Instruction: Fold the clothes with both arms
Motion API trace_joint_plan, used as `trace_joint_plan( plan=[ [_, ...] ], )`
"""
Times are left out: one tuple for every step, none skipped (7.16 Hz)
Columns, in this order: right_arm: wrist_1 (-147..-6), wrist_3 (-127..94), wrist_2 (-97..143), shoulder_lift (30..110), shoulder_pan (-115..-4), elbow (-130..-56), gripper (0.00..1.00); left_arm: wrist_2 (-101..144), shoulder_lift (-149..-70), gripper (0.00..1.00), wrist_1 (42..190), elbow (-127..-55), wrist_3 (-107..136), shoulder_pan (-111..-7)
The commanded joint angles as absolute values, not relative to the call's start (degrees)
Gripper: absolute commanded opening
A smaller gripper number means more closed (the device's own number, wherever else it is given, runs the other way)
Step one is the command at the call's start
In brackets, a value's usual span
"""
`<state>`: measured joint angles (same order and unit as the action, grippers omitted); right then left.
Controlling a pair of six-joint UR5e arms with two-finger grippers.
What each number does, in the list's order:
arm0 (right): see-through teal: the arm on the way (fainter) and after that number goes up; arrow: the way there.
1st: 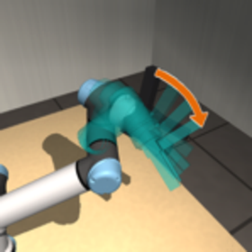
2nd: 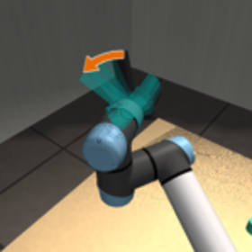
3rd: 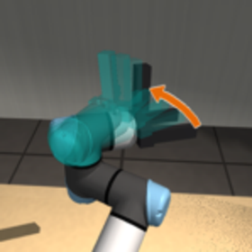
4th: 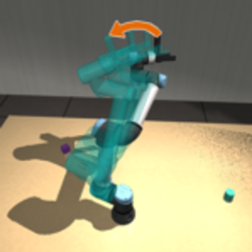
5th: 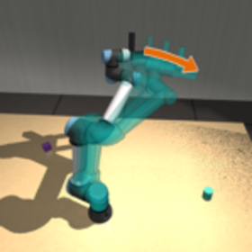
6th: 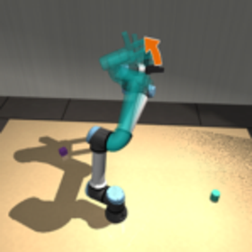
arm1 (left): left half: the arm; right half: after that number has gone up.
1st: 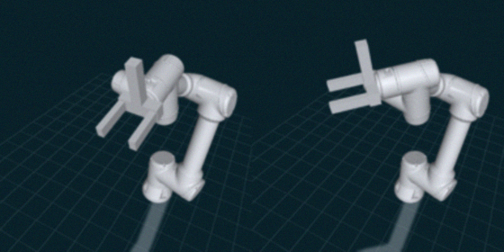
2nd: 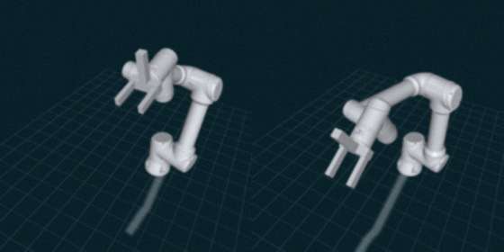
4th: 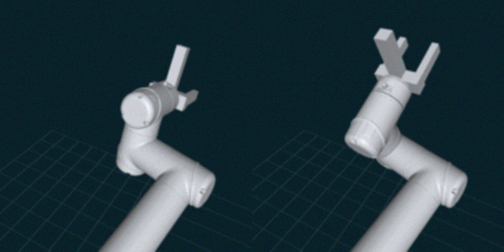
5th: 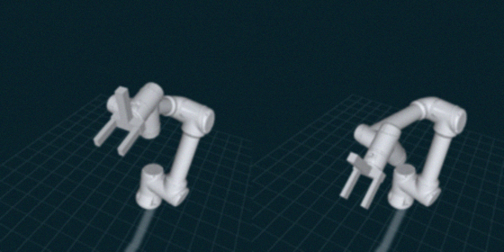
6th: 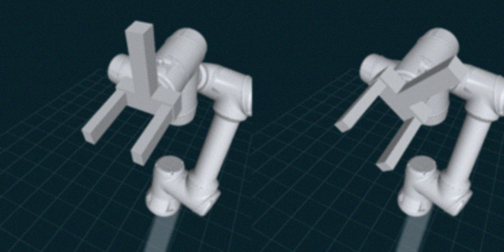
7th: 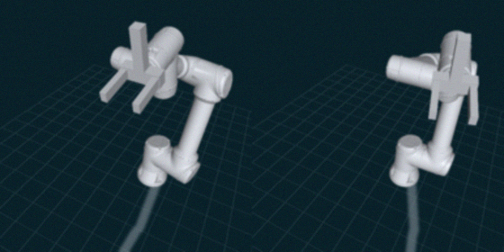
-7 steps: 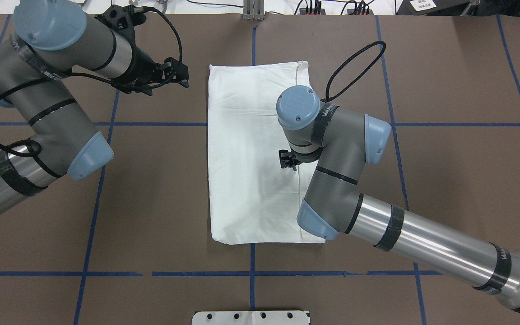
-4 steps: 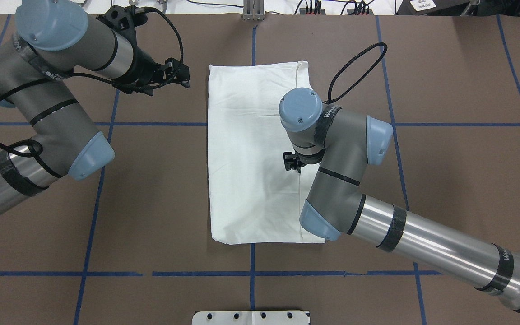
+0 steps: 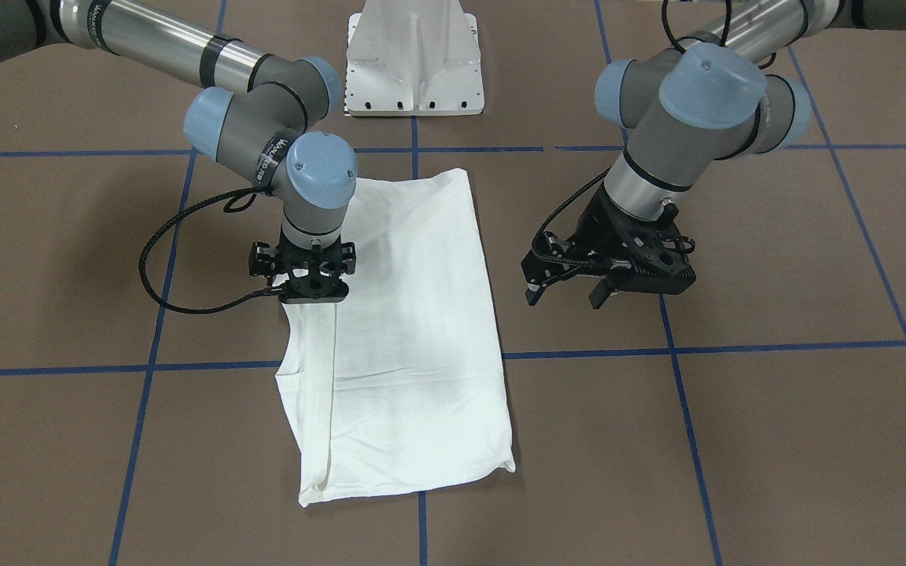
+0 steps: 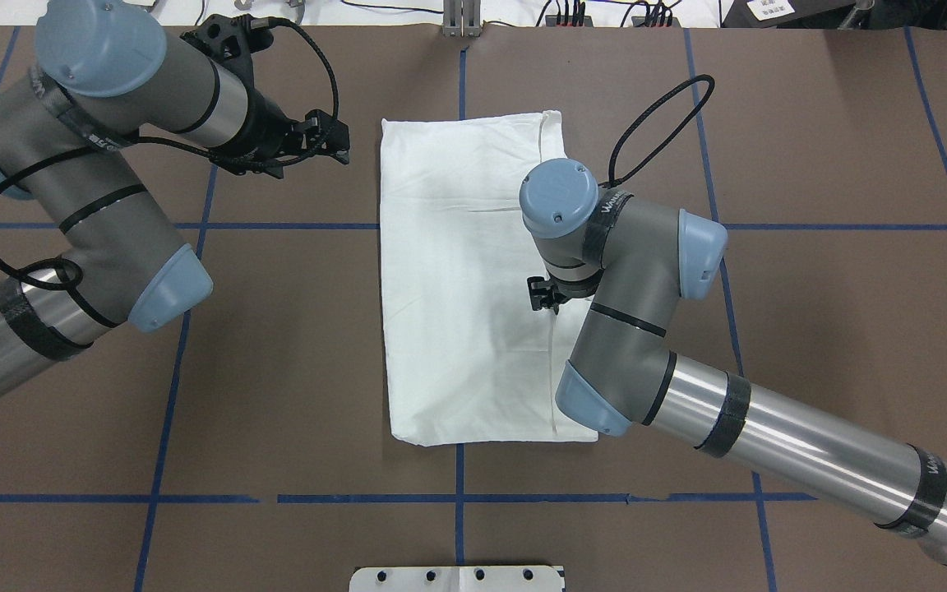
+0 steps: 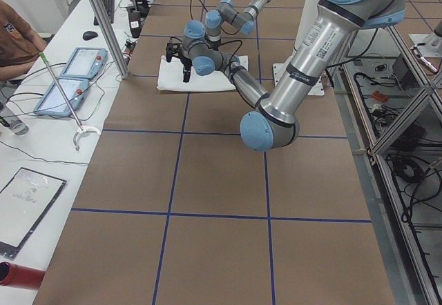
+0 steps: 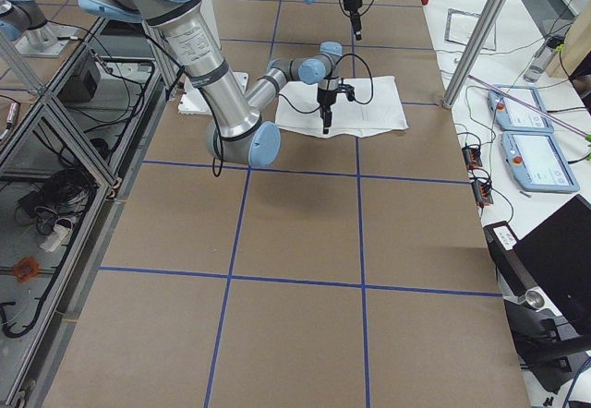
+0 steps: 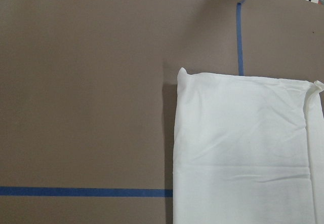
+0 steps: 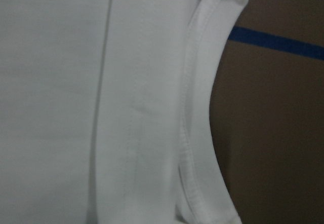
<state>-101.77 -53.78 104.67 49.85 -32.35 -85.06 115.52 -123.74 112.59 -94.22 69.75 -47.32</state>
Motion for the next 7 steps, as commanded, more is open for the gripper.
trace_joint_plan(
  plan=[
    [-101.95,-52.65,104.59,52.71,-33.74,-87.08,1.00,115.31,-124.19,1.00,112.50,-94.22,69.96,-46.41],
    [-103.35,-50.04,104.59,55.95,-34.45,-91.10,1.00,115.31,-124.28,1.00,112.50,-94.22,69.96,-46.23],
    [-105.27,-47.66,104.59,57.20,-35.58,-93.58,1.00,115.31,-124.36,1.00,112.50,-94.22,69.96,-46.23],
    [-105.55,-47.38,104.42,57.91,-35.68,-93.78,1.00,115.23,-124.54,1.00,112.50,-94.13,69.96,-45.88],
    [-105.30,-47.11,103.46,59.14,-35.77,-93.78,1.00,115.22,-124.80,1.00,112.41,-94.22,70.13,-45.36],
    [-105.21,-46.33,102.32,59.85,-35.95,-93.95,1.00,115.22,-125.15,1.00,112.50,-94.22,71.88,-45.09],
    [-105.21,-44.67,102.39,59.51,-36.64,-94.74,1.00,115.14,-125.42,1.00,112.50,-94.13,72.16,-45.00]
  ],
)
